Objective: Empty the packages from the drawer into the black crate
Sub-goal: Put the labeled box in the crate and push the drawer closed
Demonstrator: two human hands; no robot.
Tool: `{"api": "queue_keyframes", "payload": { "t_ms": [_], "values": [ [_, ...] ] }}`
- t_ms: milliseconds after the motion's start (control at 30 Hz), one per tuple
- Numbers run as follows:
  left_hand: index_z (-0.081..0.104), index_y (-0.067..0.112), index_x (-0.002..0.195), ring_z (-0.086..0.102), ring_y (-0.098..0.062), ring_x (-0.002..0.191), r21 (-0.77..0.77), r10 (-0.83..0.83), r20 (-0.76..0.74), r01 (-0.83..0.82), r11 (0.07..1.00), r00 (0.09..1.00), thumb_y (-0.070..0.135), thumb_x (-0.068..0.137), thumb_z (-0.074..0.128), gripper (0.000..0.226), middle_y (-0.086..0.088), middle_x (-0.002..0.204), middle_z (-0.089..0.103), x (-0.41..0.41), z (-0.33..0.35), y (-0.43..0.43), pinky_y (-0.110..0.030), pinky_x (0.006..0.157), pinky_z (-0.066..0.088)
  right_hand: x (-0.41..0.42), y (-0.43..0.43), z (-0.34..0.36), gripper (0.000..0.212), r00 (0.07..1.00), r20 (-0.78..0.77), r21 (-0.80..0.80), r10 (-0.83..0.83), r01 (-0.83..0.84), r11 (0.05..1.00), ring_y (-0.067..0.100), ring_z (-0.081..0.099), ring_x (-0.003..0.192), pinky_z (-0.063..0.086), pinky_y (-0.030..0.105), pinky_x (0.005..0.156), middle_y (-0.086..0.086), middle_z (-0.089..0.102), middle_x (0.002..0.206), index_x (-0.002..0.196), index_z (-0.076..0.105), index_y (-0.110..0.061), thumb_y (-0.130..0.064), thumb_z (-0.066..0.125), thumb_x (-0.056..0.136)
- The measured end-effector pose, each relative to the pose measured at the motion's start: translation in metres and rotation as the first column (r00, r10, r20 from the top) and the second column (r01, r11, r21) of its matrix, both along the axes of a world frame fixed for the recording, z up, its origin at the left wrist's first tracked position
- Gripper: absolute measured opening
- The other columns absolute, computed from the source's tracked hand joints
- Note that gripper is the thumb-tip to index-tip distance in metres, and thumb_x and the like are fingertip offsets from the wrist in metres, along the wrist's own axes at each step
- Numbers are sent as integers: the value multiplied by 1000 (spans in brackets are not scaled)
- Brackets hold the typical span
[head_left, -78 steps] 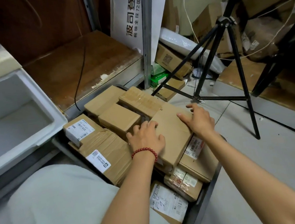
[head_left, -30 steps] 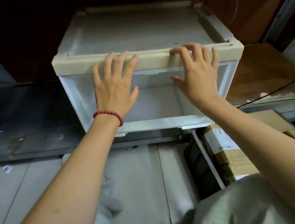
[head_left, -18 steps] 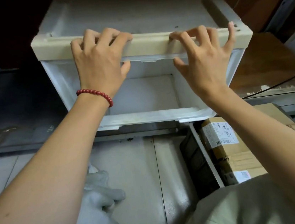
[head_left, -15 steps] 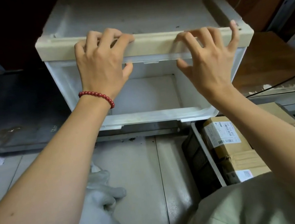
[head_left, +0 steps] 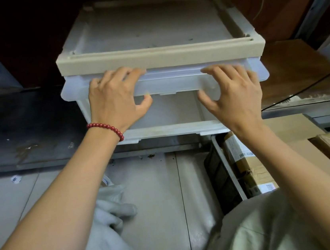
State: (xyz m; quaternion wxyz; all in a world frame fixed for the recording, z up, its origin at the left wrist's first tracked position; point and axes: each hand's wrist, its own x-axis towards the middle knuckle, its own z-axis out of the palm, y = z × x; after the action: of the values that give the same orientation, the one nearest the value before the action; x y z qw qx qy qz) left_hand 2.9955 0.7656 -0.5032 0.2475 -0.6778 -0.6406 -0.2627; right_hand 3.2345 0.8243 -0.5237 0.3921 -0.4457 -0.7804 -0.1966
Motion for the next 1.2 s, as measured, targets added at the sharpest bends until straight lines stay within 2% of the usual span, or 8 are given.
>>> {"api": "queue_keyframes", "payload": {
  "t_ms": [67, 167, 267, 433, 633, 800, 967, 1200],
  "values": [
    [66, 24, 116, 62, -26, 97, -31, -12, 57, 14, 999, 998, 48, 78, 50, 47, 2, 108, 68, 6, -4, -10, -37, 80, 44, 5, -9, 1, 38, 999, -45, -106, 4, -9, 994, 22, 62, 106, 41, 39, 93, 1, 69, 109, 116, 65, -23, -45, 54, 87],
    [69, 24, 112, 62, -25, 97, -47, -37, 98, 41, 998, 995, 49, 79, 52, 45, 2, 106, 69, 15, -8, -28, -38, 85, 45, 10, -19, 3, 42, 1000, -8, -202, 25, -26, 979, 23, 58, 104, 40, 38, 89, 2, 65, 108, 114, 65, -24, -51, 52, 84],
    [69, 26, 111, 59, -23, 98, -84, -66, 110, 76, 994, 992, 55, 76, 50, 49, 4, 104, 67, 13, -6, -45, -37, 83, 45, 15, -31, 3, 48, 997, 16, -271, 74, -67, 960, 24, 53, 100, 36, 34, 79, 2, 59, 105, 111, 64, -25, -57, 49, 79],
    [70, 29, 104, 59, -18, 96, -131, -113, 105, 127, 983, 988, 62, 70, 50, 50, 9, 99, 66, 9, -7, -65, -33, 75, 48, 26, -52, -2, 47, 990, 47, -377, 129, -102, 921, 21, 49, 101, 35, 31, 77, -1, 57, 108, 111, 61, -25, -57, 58, 78],
    [70, 31, 94, 61, -14, 85, -144, -152, 65, 160, 977, 986, 62, 67, 54, 44, 14, 88, 64, 19, -14, -79, -24, 60, 46, 39, -69, -8, 44, 990, -17, -458, 143, -135, 879, 18, 45, 98, 40, 34, 77, -3, 57, 108, 110, 62, -26, -50, 72, 76],
    [67, 26, 89, 62, -16, 75, -215, -199, -14, 192, 958, 980, 60, 63, 54, 45, 9, 79, 62, 35, -29, -91, -29, 50, 51, 52, -87, -14, 42, 990, 49, -516, 131, -88, 852, 16, 45, 97, 36, 30, 74, -7, 56, 104, 105, 61, -30, -48, 77, 70],
    [69, 26, 91, 61, -14, 79, -196, -151, 0, 149, 969, 988, 51, 61, 77, 39, 10, 82, 64, 34, -34, -103, -22, 55, 42, 51, -97, -18, 42, 992, 22, -539, 121, -90, 837, 18, 46, 98, 38, 30, 75, -5, 57, 107, 108, 63, -28, -46, 77, 72],
    [73, 22, 92, 65, -19, 79, -217, -149, 26, 151, 964, 989, 43, 59, 85, 41, 7, 87, 69, 34, -47, -100, -28, 54, 50, 45, -100, -31, 46, 997, 13, -580, 72, -51, 813, 20, 46, 110, 39, 32, 88, -4, 56, 118, 117, 60, -28, -47, 75, 77]
  ]
}}
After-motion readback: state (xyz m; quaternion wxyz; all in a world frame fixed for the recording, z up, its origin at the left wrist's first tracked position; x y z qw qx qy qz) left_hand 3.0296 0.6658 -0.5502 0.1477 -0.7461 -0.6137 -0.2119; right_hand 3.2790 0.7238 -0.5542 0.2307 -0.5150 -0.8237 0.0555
